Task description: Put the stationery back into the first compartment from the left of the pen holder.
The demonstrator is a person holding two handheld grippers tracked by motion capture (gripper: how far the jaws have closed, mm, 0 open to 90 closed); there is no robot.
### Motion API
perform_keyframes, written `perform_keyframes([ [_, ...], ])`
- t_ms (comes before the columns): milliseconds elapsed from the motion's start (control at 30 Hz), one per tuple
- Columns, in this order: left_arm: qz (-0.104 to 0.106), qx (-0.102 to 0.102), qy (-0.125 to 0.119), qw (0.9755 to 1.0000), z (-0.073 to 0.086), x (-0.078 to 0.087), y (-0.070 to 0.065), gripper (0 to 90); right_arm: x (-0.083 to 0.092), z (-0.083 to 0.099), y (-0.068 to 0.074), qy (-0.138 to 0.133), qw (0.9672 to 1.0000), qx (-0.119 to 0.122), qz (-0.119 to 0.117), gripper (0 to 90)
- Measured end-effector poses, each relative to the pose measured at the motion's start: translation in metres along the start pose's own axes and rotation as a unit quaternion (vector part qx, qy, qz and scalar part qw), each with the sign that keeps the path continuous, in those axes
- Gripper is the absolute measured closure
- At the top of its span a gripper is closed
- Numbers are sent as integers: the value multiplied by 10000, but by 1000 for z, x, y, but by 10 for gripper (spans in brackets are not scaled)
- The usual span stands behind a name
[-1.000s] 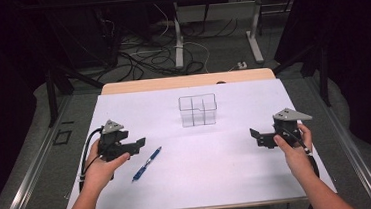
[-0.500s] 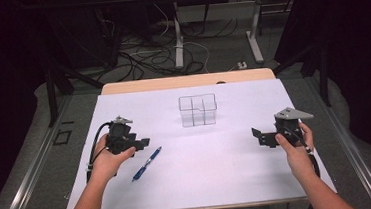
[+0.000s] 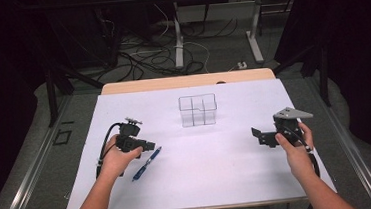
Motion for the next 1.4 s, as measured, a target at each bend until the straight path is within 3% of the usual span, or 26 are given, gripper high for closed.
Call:
perform_keyframes([
  [800,135,9,482,9987,11,-20,-6,655,-6,1,2,91,9999,-103,-69,27],
  [1400,-146,-292,681,9971,11,-26,-7,760,-8,2,2,135,9997,-146,-129,27],
])
Point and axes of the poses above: each handheld gripper's, and its own axes: x roughly backward along the jaws, z roughly out of its underside, y roughly to its left, the point moved 2 cm from there along -x, roughly forward along the jaws, and after that the axes turned 6 degrees about x, right-handed, at the moved point
